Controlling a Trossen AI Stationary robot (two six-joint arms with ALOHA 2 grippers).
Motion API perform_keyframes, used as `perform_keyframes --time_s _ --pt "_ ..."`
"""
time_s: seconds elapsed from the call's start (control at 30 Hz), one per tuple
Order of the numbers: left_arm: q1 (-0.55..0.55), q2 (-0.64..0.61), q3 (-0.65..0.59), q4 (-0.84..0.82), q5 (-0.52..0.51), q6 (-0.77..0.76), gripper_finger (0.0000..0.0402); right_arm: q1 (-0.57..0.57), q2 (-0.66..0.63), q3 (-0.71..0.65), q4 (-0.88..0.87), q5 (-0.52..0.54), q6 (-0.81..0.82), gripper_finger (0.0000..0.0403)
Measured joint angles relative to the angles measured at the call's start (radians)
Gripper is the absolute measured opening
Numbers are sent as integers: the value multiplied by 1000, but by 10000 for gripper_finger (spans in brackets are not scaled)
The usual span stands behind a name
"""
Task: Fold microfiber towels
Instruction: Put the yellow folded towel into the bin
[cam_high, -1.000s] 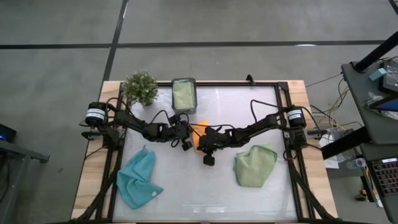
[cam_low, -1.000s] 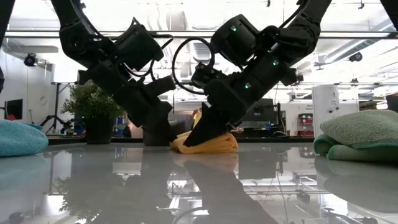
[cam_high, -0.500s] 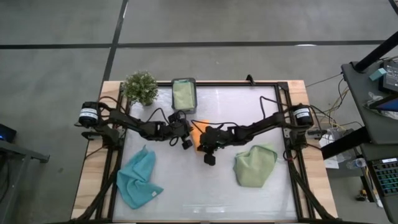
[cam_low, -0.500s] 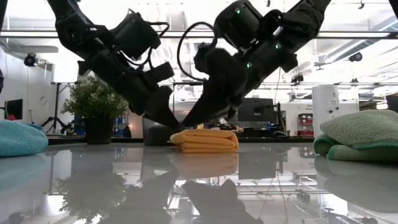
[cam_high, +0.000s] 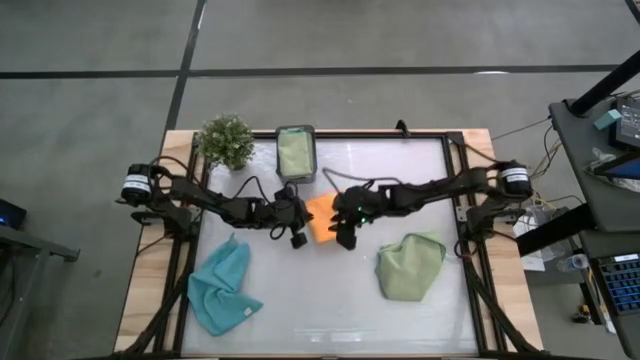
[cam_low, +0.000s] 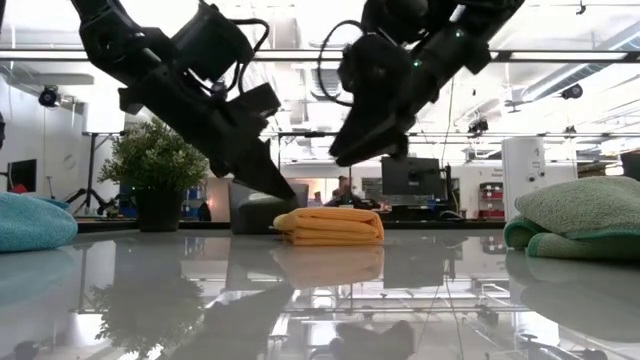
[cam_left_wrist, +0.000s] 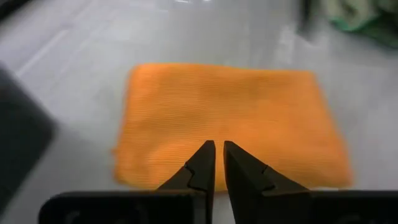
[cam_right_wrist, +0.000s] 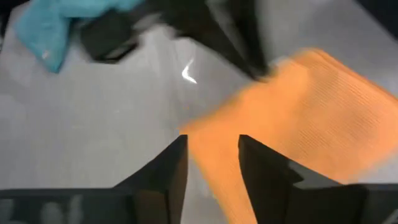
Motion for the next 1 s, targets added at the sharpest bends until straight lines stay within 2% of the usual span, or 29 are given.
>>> perform_keyframes --time_s 0.23,0.3,0.53,0.7,0.8,1.0 --pt "-23 9 0 25 64 -1 19 -126 -41 -14 -138 -42 72 202" --pt "-28 20 -1 39 67 -3 19 -160 -28 -17 -137 -47 94 219" --pt "-29 69 -7 36 72 -2 19 -238 68 -22 -106 -179 122 266" --pt "-28 89 -9 36 71 -2 19 -257 139 -23 -25 -281 137 289" --pt "-28 89 -10 39 70 -2 19 -257 167 -23 23 -307 143 298" --pt "-28 92 -12 37 66 -2 19 -257 212 -23 141 -383 148 297"
